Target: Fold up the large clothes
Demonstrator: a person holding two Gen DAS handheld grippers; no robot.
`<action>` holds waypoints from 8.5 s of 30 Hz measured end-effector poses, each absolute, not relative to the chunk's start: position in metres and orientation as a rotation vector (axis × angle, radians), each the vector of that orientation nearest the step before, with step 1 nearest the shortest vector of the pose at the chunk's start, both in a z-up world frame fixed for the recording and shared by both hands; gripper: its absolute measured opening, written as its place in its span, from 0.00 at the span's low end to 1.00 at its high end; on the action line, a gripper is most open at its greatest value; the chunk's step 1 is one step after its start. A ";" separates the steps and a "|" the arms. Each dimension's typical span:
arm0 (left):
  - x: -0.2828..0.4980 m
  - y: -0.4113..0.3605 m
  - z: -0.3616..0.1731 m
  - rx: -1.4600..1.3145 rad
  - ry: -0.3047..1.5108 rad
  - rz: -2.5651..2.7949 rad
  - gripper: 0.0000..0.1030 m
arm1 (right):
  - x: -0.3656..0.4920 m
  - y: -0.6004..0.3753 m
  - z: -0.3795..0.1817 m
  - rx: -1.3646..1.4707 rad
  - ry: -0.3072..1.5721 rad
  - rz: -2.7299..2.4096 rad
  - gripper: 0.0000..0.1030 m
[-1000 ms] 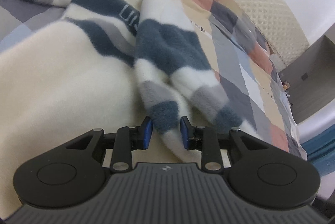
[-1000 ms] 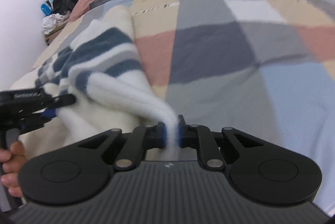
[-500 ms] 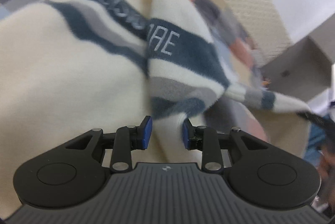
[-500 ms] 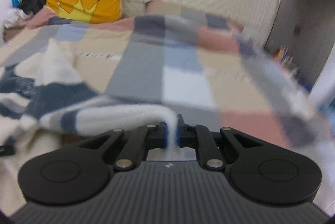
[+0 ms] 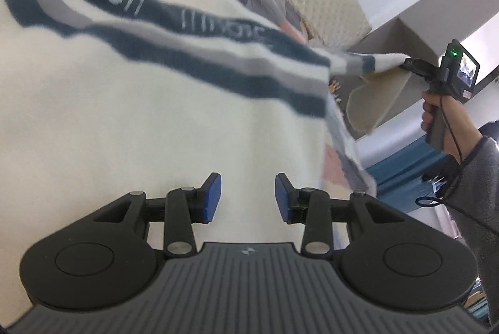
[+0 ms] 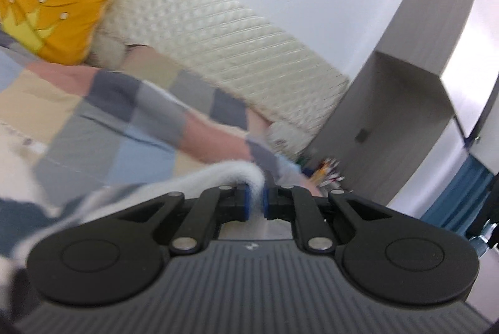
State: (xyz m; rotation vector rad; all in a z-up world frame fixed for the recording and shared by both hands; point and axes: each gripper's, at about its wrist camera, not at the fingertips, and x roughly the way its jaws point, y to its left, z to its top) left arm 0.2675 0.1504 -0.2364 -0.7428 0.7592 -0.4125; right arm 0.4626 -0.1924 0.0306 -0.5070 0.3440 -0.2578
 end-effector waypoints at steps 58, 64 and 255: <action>0.263 0.146 -0.243 -0.662 0.839 -0.234 0.41 | 0.315 -0.317 -0.139 0.629 0.371 -0.221 0.81; 0.266 0.146 -0.244 -0.665 0.841 -0.227 0.41 | 0.317 -0.349 -0.163 0.753 0.398 -0.290 0.82; 0.131 0.354 -0.245 -0.645 1.314 -0.061 0.11 | 0.181 -0.098 -0.150 0.324 0.958 0.383 0.63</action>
